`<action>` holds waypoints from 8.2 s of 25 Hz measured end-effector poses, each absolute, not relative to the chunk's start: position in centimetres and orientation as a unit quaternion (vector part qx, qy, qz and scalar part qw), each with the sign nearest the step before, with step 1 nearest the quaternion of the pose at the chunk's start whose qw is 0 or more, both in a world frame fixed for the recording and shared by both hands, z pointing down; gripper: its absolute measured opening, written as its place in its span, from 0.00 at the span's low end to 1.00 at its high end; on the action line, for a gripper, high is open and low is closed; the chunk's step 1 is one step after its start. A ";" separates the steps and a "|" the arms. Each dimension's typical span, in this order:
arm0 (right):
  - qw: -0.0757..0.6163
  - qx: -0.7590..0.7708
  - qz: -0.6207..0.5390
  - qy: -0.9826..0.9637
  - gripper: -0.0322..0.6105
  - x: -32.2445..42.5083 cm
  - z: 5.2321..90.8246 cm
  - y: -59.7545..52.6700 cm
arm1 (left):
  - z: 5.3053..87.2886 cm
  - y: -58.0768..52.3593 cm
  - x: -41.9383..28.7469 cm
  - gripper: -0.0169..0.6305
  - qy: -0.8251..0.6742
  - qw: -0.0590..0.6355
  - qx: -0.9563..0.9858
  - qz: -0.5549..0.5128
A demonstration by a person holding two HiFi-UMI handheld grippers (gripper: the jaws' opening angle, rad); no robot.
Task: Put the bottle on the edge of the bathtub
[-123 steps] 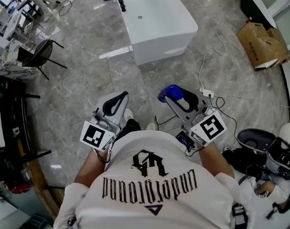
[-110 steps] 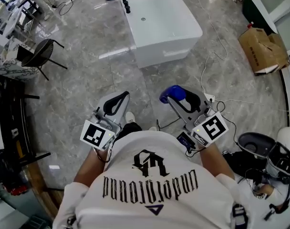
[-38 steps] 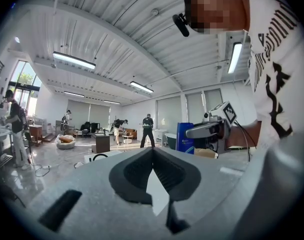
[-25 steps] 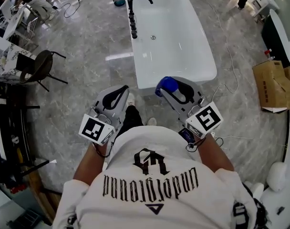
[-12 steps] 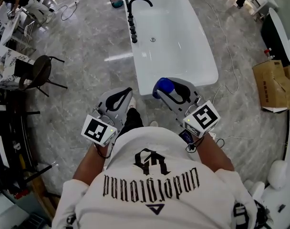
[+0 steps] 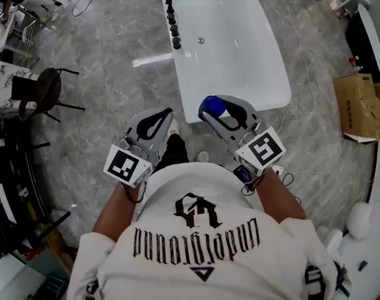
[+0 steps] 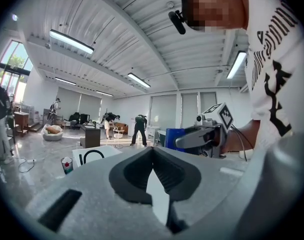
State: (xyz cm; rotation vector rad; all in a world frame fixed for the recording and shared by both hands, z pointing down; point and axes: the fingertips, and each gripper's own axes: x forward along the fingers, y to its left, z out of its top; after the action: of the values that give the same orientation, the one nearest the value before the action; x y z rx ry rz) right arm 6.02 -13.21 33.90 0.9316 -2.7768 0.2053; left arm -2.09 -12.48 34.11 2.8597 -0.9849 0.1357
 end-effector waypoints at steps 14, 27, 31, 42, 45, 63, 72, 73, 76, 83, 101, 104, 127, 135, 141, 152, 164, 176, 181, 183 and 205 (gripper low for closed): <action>0.144 0.321 0.113 -0.929 0.29 3.4 41.5 -19.4 | 40.1 -18.7 -4.5 0.05 -0.322 0.106 0.938 0.069; 0.190 0.324 0.142 -0.916 0.29 2.3 49.6 -23.6 | 46.8 -23.7 -5.0 0.05 -0.307 0.132 0.938 0.091; 0.197 0.326 0.153 -0.912 0.29 2.4 52.2 -24.5 | 49.6 -24.5 -4.6 0.05 -0.302 0.144 0.937 0.098; 0.235 0.325 0.161 -0.902 0.29 1.5 59.9 -27.8 | 56.6 -27.4 -4.8 0.05 -0.285 0.181 0.933 0.124; 0.244 0.326 0.166 -0.898 0.29 1.2 62.0 -28.6 | 58.3 -27.7 -4.9 0.05 -0.279 0.188 0.932 0.133; 0.308 0.329 0.164 -0.878 0.29 1.2 72.5 -30.8 | 66.1 -29.5 -3.6 0.05 -0.253 0.222 0.927 0.164; 0.328 0.325 0.156 -0.873 0.29 1.0 75.5 -31.0 | 68.4 -29.1 -3.2 0.05 -0.249 0.246 0.922 0.168; 0.330 0.325 0.154 -0.873 0.29 1.0 75.7 -31.0 | 68.5 -29.2 -3.1 0.05 -0.249 0.246 0.922 0.168; 0.340 0.322 0.141 -0.872 0.29 0.9 76.2 -30.9 | 68.8 -29.2 -3.0 0.05 -0.247 0.247 0.922 0.169; 0.352 0.323 0.129 -0.869 0.29 1.3 77.2 -30.4 | 69.2 -28.8 -2.7 0.05 -0.250 0.252 0.919 0.170; 0.360 0.324 0.125 -0.866 0.29 0.4 77.4 -30.1 | 70.1 -27.9 -3.0 0.05 -0.246 0.264 0.916 0.175; 0.362 0.322 0.126 -0.866 0.30 0.5 77.5 -29.9 | 70.0 -27.9 -2.9 0.05 -0.247 0.265 0.916 0.174; 0.329 0.333 0.113 -0.876 0.36 0.6 73.2 -29.1 | 67.7 -27.9 -2.9 0.05 -0.261 0.238 0.921 0.163; 0.296 0.351 0.094 -0.883 0.36 1.7 67.0 -27.3 | 62.7 -26.1 -3.0 0.05 -0.285 0.198 0.925 0.152; 0.261 0.359 0.069 -0.893 0.36 2.2 60.2 -24.2 | 56.7 -23.7 -3.1 0.05 -0.314 0.174 0.927 0.113; 0.207 0.355 0.035 -0.911 0.30 3.0 49.0 -17.4 | 45.3 -17.5 -3.3 0.05 -0.351 0.083 0.930 0.076; 0.142 0.347 -0.029 -0.927 0.14 2.7 38.6 -11.0 | 37.0 -10.4 -4.1 0.05 -0.357 0.004 0.933 0.050; 0.117 0.335 -0.040 -0.934 0.07 5.3 35.8 -8.0 | 33.3 -7.1 -2.2 0.05 -0.367 -0.020 0.930 0.016; 0.110 0.318 -0.042 -0.941 0.07 7.0 34.5 -5.8 | 31.8 -4.1 -0.9 0.05 -0.381 -0.020 0.924 0.012; 0.109 0.313 -0.037 -0.943 0.07 6.8 34.3 -4.9 | 31.5 -2.8 -1.2 0.05 -0.383 -0.019 0.923 0.018; 0.106 0.346 -0.029 -0.932 0.07 3.4 33.4 5.3 | 30.9 7.0 -8.1 0.05 -0.337 -0.007 0.941 0.031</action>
State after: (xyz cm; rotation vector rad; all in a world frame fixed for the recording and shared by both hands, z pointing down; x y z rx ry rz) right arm 3.42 5.31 33.36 1.0195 -2.7443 -0.0867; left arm -8.13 7.04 30.88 2.9697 -1.0643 0.0964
